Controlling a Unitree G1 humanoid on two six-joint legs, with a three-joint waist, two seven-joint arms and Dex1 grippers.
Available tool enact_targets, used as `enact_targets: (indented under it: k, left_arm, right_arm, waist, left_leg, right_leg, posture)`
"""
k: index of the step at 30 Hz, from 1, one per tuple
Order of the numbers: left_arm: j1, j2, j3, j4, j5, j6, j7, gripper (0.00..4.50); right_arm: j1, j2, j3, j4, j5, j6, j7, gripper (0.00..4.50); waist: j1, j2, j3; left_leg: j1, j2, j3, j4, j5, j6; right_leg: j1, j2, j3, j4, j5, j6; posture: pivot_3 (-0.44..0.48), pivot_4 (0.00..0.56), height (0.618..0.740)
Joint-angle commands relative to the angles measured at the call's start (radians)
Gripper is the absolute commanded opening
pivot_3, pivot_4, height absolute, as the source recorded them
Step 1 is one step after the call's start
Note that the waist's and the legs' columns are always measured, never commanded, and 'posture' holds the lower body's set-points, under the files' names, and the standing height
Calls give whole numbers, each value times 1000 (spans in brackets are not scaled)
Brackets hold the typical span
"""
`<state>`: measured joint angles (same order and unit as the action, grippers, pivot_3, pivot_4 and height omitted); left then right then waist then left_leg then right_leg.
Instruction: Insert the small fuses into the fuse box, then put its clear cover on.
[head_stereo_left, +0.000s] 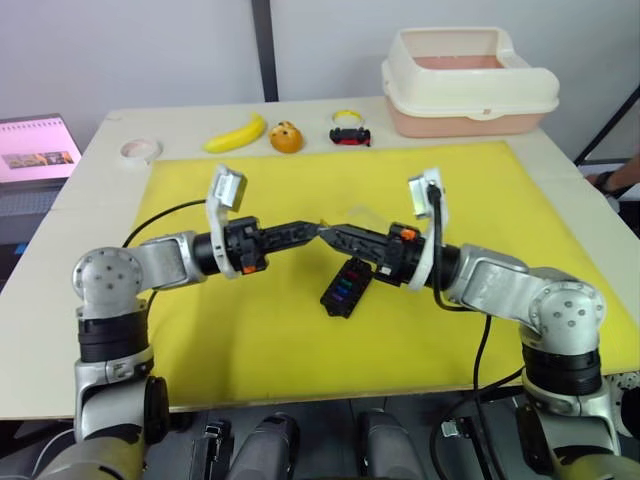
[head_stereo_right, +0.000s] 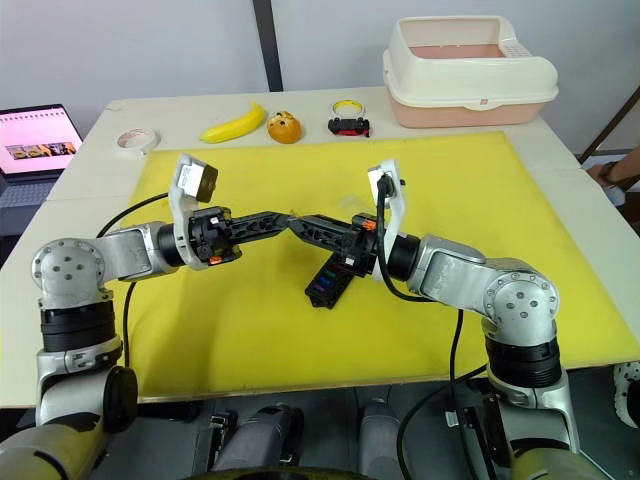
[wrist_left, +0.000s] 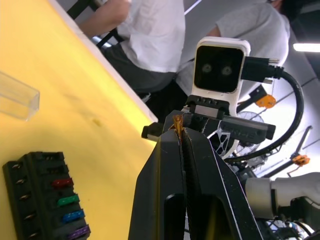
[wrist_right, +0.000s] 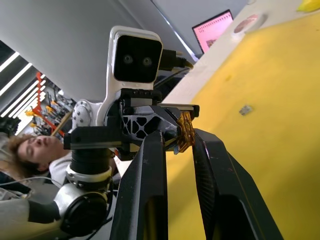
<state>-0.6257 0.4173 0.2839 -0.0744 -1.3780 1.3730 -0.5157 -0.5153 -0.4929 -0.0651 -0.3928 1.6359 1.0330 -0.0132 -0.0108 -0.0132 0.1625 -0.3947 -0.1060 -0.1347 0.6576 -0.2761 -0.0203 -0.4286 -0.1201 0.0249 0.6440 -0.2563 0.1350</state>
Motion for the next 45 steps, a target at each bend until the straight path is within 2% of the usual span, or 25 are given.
enact_targets:
  k: [1, 21, 23, 26, 29, 41, 43, 45]
  left_arm:
    - [-11, 12, -12, -9, -14, -14, 3, 0]
    - [0, 46, -25, -4, -88, -37, 11, 0]
    - [0, 50, -29, -4, -95, -40, 12, 0]
    - [3, 55, -32, -7, -107, -43, 7, 0]
    - [4, 58, -33, -9, -110, -44, 2, 0]
    - [3, 57, -35, -7, -129, -50, 1, 0]
    - [4, 56, -36, -4, -124, -52, -3, 0]
    - [5, 55, -37, -3, -119, -55, -6, 0]
  right_arm:
    - [-8, -14, -9, -22, 34, -27, -19, 244]
    - [2, -62, -25, 19, 215, -98, -57, 243]
    - [6, -65, -28, 24, 225, -101, -56, 1272]
    - [10, -71, -25, 24, 231, -109, -52, 2564]
    - [17, -80, -25, 24, 236, -115, -48, 4134]
    - [38, -78, -3, 14, 194, -124, -41, 4134]
    - [35, -77, -1, 13, 197, -126, -41, 3595]
    - [34, -79, 0, 13, 198, -125, -41, 2875]
  waist:
    - [0, 0, 0]
    - [0, 0, 0]
    - [-1, 0, 0]
    - [0, 0, 0]
    - [0, 0, 0]
    - [0, 0, 0]
    - [0, 0, 0]
    - [0, 0, 0]
  left_leg:
    - [0, 0, 0, 0, 0, 0]
    - [0, 0, 0, 0, 0, 1]
    - [0, 0, 0, 0, 0, 1]
    - [0, 0, 0, 0, -1, 1]
    - [0, 0, 0, 0, -1, 1]
    - [0, 0, 0, -1, 0, 1]
    - [0, 0, 0, -1, 0, 1]
    - [0, 0, 0, -1, -1, 1]
  right_leg:
    - [0, 0, 0, 0, 0, 0]
    - [0, 0, 0, 0, 0, 0]
    - [0, 0, 0, 0, 0, 0]
    - [0, 0, 0, -1, 0, 0]
    - [0, 0, 0, -1, 0, 0]
    - [0, 0, 0, -1, 0, 0]
    - [0, 0, 0, -1, 0, 0]
    - [0, 0, 0, -1, 0, 0]
  posture:
    - [0, 150, 740]
    - [0, 150, 740]
    - [0, 150, 740]
    - [0, 150, 740]
    - [0, 150, 740]
    - [0, 150, 740]
    - [0, 150, 740]
    - [0, 150, 740]
